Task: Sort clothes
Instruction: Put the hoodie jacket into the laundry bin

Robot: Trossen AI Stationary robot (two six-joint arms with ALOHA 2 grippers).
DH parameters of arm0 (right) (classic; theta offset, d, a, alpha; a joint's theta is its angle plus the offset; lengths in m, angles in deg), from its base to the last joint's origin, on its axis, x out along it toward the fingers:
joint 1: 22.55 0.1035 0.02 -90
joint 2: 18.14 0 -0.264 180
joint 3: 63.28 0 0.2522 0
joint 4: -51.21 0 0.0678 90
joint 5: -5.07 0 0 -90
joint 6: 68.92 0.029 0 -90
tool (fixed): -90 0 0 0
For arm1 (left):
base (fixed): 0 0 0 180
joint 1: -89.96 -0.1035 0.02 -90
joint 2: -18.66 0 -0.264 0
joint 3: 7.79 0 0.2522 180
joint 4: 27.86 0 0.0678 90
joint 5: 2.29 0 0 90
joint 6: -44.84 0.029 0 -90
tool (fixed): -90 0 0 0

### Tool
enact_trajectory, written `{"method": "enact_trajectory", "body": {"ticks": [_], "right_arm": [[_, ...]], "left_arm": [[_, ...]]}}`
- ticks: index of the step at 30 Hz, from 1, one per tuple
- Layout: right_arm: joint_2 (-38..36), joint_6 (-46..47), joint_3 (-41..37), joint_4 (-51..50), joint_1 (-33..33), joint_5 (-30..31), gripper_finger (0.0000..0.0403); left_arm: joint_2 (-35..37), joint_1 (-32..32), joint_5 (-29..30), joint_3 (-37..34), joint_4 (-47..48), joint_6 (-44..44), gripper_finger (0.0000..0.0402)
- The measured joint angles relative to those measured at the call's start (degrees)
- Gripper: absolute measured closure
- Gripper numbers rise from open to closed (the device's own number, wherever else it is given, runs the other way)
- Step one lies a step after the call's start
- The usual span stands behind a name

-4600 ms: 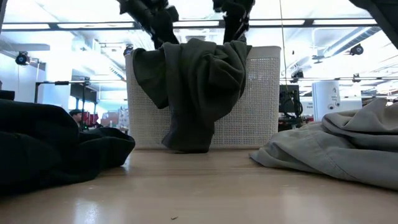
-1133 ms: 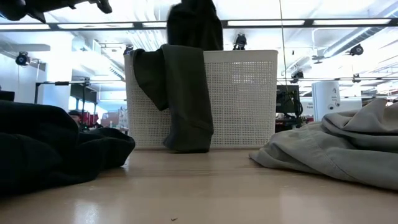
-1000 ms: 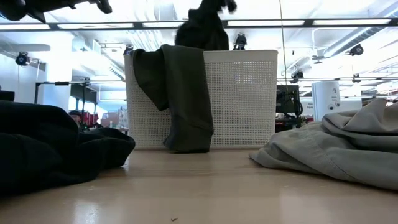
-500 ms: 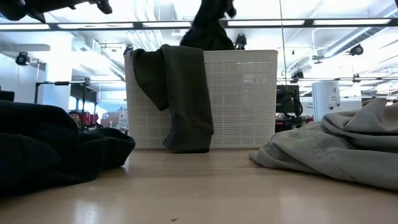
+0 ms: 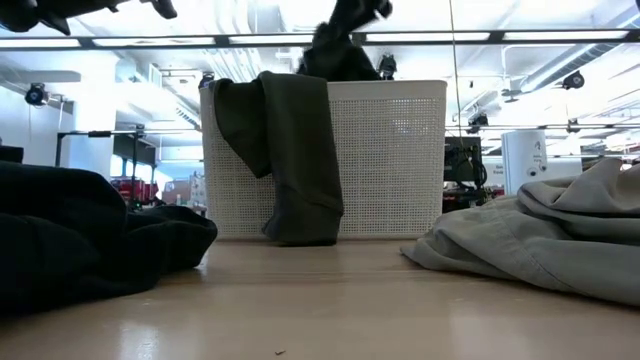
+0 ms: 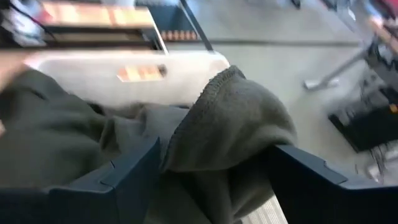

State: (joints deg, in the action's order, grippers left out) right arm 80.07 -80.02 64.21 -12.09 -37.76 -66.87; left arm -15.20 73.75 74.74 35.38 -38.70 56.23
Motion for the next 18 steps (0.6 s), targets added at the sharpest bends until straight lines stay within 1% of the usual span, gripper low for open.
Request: {"method": "enact_trajectory", "body": {"ticks": [2,4,7,9,15,18], "right_arm": [[0.17,0.46,-2.18,-0.68,-1.37,-0.37,0.0149],[0.24,1.41,-4.72,-1.59,-2.5,-2.17,0.0154],[0.24,4.12,-8.06,-2.85,-4.03,-8.82,0.0157],[0.29,5.32,-9.6,-3.41,-4.42,-11.92,0.0154],[0.29,4.45,-9.3,-1.91,-4.3,-12.82,0.0137],[0.46,3.76,-9.47,-1.38,-5.1,-14.11,0.0143]], "left_arm": [[-0.04,-0.01,0.0,0.0,-0.02,-0.06,0.0402],[-0.02,-0.02,0.02,0.0,-0.01,-0.1,0.0402],[-0.01,-0.02,0.02,0.0,0.02,-0.1,0.0402],[0.0,-0.02,0.04,0.0,0.02,-0.1,0.0402],[-0.15,-0.01,0.07,0.0,0.49,-0.13,0.0402],[-0.13,-0.02,0.13,0.0,0.66,-0.13,0.0402]]}}
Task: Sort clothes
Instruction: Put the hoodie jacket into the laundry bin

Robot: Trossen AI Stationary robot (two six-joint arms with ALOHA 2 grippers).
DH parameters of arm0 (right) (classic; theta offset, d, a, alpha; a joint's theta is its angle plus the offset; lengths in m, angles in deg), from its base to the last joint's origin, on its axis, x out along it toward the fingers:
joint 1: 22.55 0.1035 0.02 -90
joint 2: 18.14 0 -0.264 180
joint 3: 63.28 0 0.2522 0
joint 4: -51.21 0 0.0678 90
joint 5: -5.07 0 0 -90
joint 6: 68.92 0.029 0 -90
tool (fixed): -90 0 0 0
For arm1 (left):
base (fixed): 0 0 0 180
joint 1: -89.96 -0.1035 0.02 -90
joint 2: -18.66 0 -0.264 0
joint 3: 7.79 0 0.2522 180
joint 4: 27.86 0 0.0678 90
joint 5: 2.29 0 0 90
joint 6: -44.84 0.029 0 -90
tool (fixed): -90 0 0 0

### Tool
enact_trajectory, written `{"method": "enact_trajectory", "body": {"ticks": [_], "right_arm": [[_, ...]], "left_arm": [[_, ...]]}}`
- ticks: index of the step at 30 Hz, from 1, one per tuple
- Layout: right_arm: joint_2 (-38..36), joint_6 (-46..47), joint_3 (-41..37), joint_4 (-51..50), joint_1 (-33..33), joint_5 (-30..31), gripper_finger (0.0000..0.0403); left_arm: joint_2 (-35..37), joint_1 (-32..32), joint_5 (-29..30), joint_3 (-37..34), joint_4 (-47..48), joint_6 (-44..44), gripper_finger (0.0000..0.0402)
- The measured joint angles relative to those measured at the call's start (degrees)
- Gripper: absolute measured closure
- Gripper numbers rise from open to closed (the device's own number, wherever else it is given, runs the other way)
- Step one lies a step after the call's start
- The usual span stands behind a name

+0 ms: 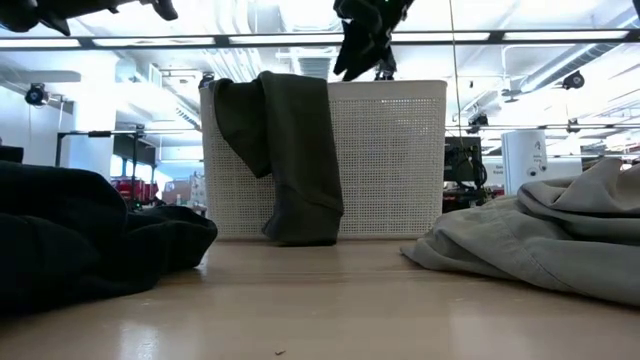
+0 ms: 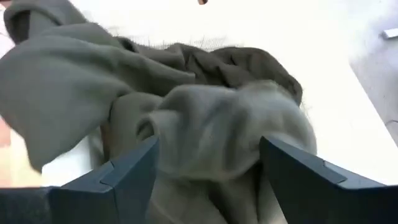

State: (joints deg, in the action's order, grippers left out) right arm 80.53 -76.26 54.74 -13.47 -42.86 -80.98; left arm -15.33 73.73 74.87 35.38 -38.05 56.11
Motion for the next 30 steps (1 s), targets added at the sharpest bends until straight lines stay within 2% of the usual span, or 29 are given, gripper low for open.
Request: {"method": "enact_trajectory", "body": {"ticks": [4,10,12,13,20,25,30], "right_arm": [[4.29,0.1,-1.73,-0.26,-2.81,-2.49,0.0198],[15.23,2.46,-2.26,-0.19,-7.02,-11.22,0.0341],[18.33,2.56,-2.26,-0.24,-7.35,-12.01,0.0383],[19.38,2.12,-2.28,-0.34,-7.33,-11.91,0.0392],[21.0,1.81,-1.3,-2.66,-7.21,-14.38,0.0369],[16.1,1.26,2.05,-3.44,-6.92,-13.29,0.0343],[10.1,-0.53,6.45,-4.94,-6.31,-10.72,0.0293]], "left_arm": [[0.02,0.0,0.02,0.0,0.0,0.0,0.0402],[0.11,0.0,0.04,0.0,0.02,-0.02,0.0402],[0.13,0.0,0.04,0.0,0.23,-0.02,0.0402],[0.13,0.0,0.04,0.0,0.41,-0.02,0.0402],[0.13,0.0,0.07,0.0,0.95,-0.01,0.0402],[0.13,0.0,0.07,0.0,0.92,-0.01,0.0402],[0.03,0.0,0.06,0.0,0.92,-1.59,0.0402]]}}
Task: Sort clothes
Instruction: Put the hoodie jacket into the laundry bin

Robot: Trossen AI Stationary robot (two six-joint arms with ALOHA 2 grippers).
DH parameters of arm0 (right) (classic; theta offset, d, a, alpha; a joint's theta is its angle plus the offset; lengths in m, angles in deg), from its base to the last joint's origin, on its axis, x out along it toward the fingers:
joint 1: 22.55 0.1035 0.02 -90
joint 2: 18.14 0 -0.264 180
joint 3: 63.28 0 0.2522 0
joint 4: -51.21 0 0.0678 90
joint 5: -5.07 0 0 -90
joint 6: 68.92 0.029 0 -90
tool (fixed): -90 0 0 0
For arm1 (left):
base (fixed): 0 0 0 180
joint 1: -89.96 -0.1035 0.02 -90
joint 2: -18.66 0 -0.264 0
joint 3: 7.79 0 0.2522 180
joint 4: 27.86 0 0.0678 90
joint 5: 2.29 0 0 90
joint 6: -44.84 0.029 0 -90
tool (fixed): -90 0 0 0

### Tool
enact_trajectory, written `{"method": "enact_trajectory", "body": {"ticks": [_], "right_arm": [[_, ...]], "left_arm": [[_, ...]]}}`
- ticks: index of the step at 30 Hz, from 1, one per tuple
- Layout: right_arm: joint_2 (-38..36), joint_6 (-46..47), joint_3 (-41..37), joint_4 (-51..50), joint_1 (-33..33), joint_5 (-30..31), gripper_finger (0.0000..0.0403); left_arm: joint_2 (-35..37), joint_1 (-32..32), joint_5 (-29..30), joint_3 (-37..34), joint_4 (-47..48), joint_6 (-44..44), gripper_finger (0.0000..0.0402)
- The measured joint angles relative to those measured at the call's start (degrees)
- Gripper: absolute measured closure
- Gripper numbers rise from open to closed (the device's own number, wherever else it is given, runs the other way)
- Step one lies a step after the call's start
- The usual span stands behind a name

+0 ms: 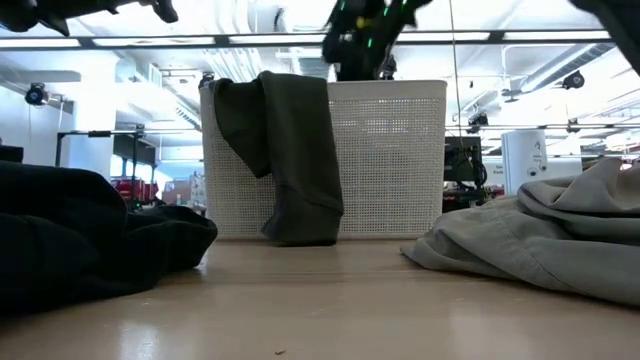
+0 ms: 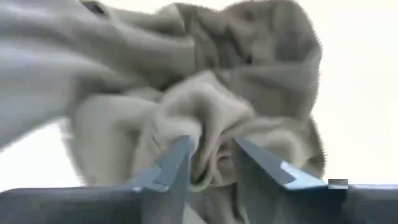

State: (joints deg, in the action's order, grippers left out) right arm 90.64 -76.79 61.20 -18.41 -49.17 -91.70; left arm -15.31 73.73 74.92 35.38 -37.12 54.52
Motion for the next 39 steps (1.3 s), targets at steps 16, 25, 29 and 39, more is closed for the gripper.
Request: {"method": "enact_trajectory", "body": {"ticks": [16,25,29,39], "right_arm": [[-14.99,-13.06,-0.46,-2.53,16.51,4.96,0.0304],[-18.07,-4.28,-14.11,-1.76,28.07,5.34,0.0367],[-21.92,-0.07,-23.62,3.96,31.26,5.49,0.0382],[-33.46,6.26,-46.08,28.1,36.29,8.63,0.0403]], "left_arm": [[-1.16,0.07,-0.17,0.0,1.86,3.3,0.0402],[0.3,1.41,-4.93,0.0,15.9,-2.24,0.0402],[0.74,5.42,-4.72,0.0,22.77,-5.14,0.0402],[-2.56,20.79,11.73,0.0,32.84,-18.08,0.0402]]}}
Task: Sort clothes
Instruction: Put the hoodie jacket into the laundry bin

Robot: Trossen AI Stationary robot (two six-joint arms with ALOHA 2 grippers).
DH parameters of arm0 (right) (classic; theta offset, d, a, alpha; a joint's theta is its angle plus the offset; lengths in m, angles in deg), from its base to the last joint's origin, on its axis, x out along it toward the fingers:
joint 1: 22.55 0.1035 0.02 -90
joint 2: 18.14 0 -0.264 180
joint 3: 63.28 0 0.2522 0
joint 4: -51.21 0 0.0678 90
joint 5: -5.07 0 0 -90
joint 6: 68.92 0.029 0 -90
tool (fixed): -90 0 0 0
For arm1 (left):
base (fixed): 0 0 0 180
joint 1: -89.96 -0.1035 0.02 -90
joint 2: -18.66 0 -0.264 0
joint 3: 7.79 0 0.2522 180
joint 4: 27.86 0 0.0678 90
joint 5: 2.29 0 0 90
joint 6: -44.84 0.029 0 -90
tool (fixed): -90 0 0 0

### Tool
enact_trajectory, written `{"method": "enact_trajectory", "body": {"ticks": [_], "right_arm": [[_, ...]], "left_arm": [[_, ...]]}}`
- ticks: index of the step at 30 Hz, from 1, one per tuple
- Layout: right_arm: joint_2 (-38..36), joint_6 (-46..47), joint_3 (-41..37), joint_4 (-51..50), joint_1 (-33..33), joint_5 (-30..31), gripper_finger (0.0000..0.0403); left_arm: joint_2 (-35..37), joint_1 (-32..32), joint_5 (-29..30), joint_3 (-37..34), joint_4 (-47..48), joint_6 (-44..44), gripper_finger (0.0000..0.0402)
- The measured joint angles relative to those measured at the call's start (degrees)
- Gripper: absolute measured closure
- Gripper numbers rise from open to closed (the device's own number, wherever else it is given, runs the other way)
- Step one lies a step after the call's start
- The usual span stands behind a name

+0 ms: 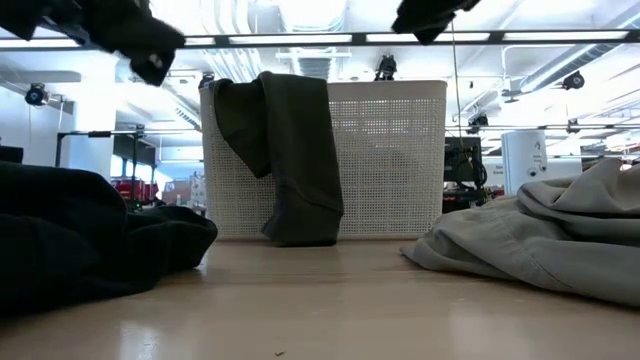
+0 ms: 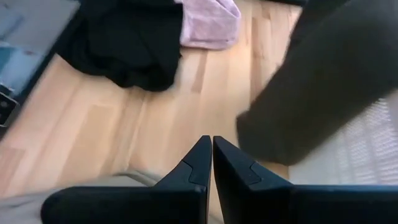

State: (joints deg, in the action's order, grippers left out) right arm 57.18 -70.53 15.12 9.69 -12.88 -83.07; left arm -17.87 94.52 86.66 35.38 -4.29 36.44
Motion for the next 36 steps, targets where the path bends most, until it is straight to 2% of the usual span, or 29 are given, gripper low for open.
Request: {"method": "enact_trajectory", "body": {"ticks": [3,9,15,19,25,31,36], "right_arm": [[-1.81,0.55,-4.44,5.21,0.59,-0.08,0.0403],[-2.49,0.61,-9.14,9.32,0.59,1.23,0.0403],[-2.46,1.68,-11.3,10.03,0.59,1.38,0.0403],[-2.44,1.6,-11.53,10.12,0.59,1.34,0.0403],[-2.58,0.97,-11.53,10.11,0.59,1.3,0.0403],[-2.46,-0.57,-11.53,10.65,0.59,1.31,0.0403],[-2.44,-1.88,-11.53,11.86,0.59,1.29,0.0403]], "left_arm": [[-2.77,3.95,6.08,0.0,1.28,-8.49,0.0402],[-9.25,9.39,13.83,0.0,4.54,-20.73,0.0402],[-13.96,11.5,24.46,0.0,0.46,-25.09,0.0402],[-16.13,11.51,25.17,-2.38,-11.77,-22.18,0.0402],[-19.24,11.51,21.13,-8.73,-28.43,-24.58,0.0402],[-23.57,11.5,21.04,-10.64,-30.81,-30.24,0.0392],[-27.43,11.45,22.3,-9.13,-31.01,-30.19,0.0337]]}}
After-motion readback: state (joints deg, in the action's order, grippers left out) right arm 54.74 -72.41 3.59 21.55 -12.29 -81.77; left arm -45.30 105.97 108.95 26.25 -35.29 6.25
